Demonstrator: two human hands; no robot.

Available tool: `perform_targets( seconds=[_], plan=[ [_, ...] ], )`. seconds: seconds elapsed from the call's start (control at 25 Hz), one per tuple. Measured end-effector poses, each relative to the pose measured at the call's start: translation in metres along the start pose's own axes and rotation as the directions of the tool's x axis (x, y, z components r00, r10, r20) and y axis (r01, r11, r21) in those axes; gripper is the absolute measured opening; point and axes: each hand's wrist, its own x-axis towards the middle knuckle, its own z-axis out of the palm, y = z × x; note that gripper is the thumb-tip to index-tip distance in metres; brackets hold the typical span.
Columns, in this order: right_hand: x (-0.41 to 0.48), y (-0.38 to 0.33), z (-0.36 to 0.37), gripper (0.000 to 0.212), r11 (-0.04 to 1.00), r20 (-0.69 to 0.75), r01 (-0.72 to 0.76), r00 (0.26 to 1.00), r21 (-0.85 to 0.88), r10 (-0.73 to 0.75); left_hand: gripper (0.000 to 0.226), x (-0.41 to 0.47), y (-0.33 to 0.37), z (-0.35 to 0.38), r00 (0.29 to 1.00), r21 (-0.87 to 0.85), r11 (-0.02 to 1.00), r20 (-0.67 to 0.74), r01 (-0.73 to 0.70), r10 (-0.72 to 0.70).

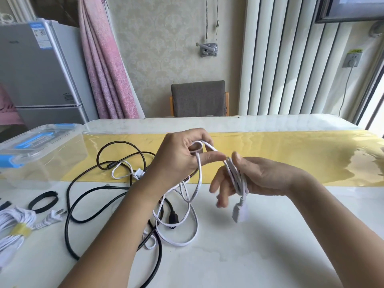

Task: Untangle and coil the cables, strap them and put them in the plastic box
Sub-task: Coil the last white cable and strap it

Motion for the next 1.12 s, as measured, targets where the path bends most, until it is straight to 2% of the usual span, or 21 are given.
perform_targets(
  seconds=[0.08, 0.16, 0.24, 0.32, 0.4, 0.44, 0.52, 0.64, 0.8, 0.92, 1.0, 1.12],
  plan=[
    [0.0, -0.001, 0.004, 0.055, 1.0, 0.126, 0.016, 0.992, -0.021, -0.014, 0.034, 0.003, -0.001, -0.001, 0.999, -0.112, 0.994, -0.031, 0.021, -0.024],
    [0.001, -0.002, 0.007, 0.041, 0.999, 0.228, 0.028, 0.973, 0.033, -0.035, 0.036, 0.007, -0.007, -0.002, 0.994, -0.219, 0.973, -0.063, 0.069, -0.085],
    [0.002, -0.003, 0.01, 0.025, 0.98, 0.314, 0.134, 0.933, 0.15, -0.175, 0.034, 0.009, -0.014, 0.0, 0.985, -0.25, 0.959, -0.073, 0.131, -0.153],
    [0.006, -0.005, 0.015, 0.024, 0.92, 0.31, 0.268, 0.883, 0.285, -0.353, 0.033, 0.008, -0.019, 0.011, 0.976, -0.235, 0.949, -0.005, 0.209, -0.216],
    [0.009, -0.003, 0.018, 0.027, 0.821, 0.191, 0.371, 0.853, 0.433, -0.486, 0.035, 0.005, -0.023, 0.023, 0.966, -0.173, 0.952, 0.093, 0.254, -0.241],
    [0.007, -0.005, 0.016, 0.029, 0.756, 0.082, 0.402, 0.855, 0.516, -0.511, 0.037, 0.004, -0.025, 0.027, 0.961, -0.148, 0.953, 0.116, 0.265, -0.249],
    [-0.004, -0.012, 0.008, 0.035, 0.638, -0.17, 0.473, 0.862, 0.608, -0.477, 0.039, 0.004, -0.028, 0.028, 0.952, -0.12, 0.95, 0.139, 0.289, -0.272],
    [-0.014, -0.016, -0.009, 0.041, 0.535, -0.328, 0.514, 0.852, 0.671, -0.408, 0.039, 0.002, -0.033, 0.031, 0.924, -0.084, 0.938, 0.218, 0.337, -0.313],
    [-0.017, -0.017, -0.018, 0.046, 0.539, -0.516, 0.636, 0.769, 0.552, -0.378, 0.034, -0.003, -0.03, 0.033, 0.884, -0.02, 0.924, 0.302, 0.381, -0.357],
    [-0.003, -0.018, -0.011, 0.043, 0.552, -0.557, 0.666, 0.737, 0.501, -0.382, 0.031, -0.006, -0.015, 0.032, 0.858, 0.048, 0.923, 0.353, 0.382, -0.373],
    [-0.007, -0.017, -0.013, 0.038, 0.678, -0.685, 0.689, 0.624, 0.255, -0.376, 0.028, -0.007, -0.004, 0.027, 0.854, 0.02, 0.925, 0.378, 0.38, -0.359],
    [-0.008, -0.014, -0.02, 0.029, 0.855, -0.723, 0.512, 0.562, -0.077, -0.402, 0.031, -0.007, 0.01, 0.013, 0.867, -0.075, 0.931, 0.398, 0.358, -0.301]
  ],
)
